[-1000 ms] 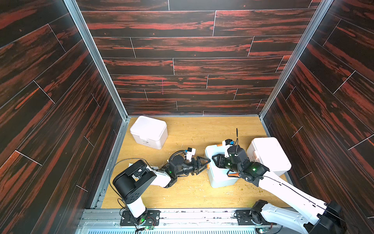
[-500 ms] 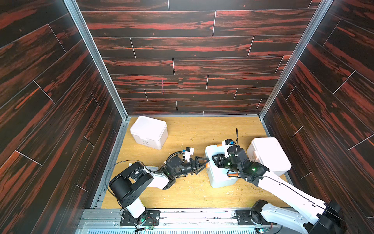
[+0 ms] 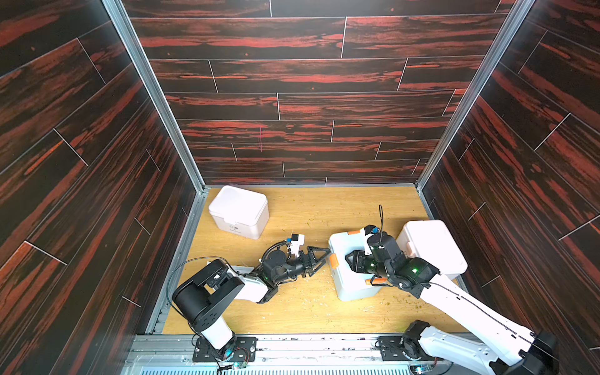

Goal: Open first aid kits and take out gauze
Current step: Open the fastener of the first aid kit.

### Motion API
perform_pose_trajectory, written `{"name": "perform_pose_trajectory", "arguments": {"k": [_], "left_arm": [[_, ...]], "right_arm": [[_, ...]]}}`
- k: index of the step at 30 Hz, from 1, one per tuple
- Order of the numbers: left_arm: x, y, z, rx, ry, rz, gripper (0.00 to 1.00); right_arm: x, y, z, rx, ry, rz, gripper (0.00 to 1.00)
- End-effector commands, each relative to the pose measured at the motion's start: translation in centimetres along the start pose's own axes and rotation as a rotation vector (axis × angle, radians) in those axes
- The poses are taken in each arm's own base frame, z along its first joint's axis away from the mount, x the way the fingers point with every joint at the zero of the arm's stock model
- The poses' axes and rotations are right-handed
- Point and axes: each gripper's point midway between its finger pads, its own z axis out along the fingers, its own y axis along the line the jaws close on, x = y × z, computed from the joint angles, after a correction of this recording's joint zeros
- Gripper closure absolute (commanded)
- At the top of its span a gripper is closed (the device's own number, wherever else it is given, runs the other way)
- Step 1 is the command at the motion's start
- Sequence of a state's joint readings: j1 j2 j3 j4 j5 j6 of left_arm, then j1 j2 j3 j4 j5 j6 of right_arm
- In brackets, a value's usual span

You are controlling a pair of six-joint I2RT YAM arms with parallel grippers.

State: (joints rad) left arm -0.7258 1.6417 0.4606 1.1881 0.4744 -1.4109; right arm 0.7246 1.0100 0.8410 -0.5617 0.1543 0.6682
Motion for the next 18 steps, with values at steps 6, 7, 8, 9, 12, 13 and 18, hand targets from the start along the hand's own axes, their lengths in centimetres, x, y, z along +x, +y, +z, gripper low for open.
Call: {"name": "perform_pose_trajectory", "arguments": {"k": [6, 7, 8, 9, 12, 13, 18], "left_arm": [[0.0, 0.5, -1.0, -0.337, -0.004, 0.198, 0.05], [0.0, 0.2, -1.1, -0.358, -0.005, 0.219, 0.05], [0.1, 0.0, -1.3, -0.39, -0.001, 0.239, 0.05], [0.1, -0.3, -1.3, -0.415, 0.004, 0.255, 0.05], [0.0, -0.6, -1.1, -0.486, 0.029, 0.302, 0.05], [-0.1, -0.5, -1.0, -0.512, 0.038, 0.317, 0.05], [-0.2, -0.4, -0.3, -0.62, 0.103, 0.381, 0.07]], "right_arm": [[0.8, -3.7, -2.1, 0.179, 0.003, -0.037, 0.34], [0.7, -3.9, -2.2, 0.19, -0.005, -0.039, 0.28], [0.7, -4.1, -2.2, 0.197, -0.012, -0.04, 0.23], [0.7, -4.3, -2.2, 0.201, -0.012, -0.041, 0.21], [0.8, -4.6, -2.0, 0.207, -0.011, -0.039, 0.17], [0.9, -4.7, -1.9, 0.208, -0.01, -0.038, 0.17], [1.2, -5.2, -1.4, 0.209, 0.002, -0.024, 0.16]]}}
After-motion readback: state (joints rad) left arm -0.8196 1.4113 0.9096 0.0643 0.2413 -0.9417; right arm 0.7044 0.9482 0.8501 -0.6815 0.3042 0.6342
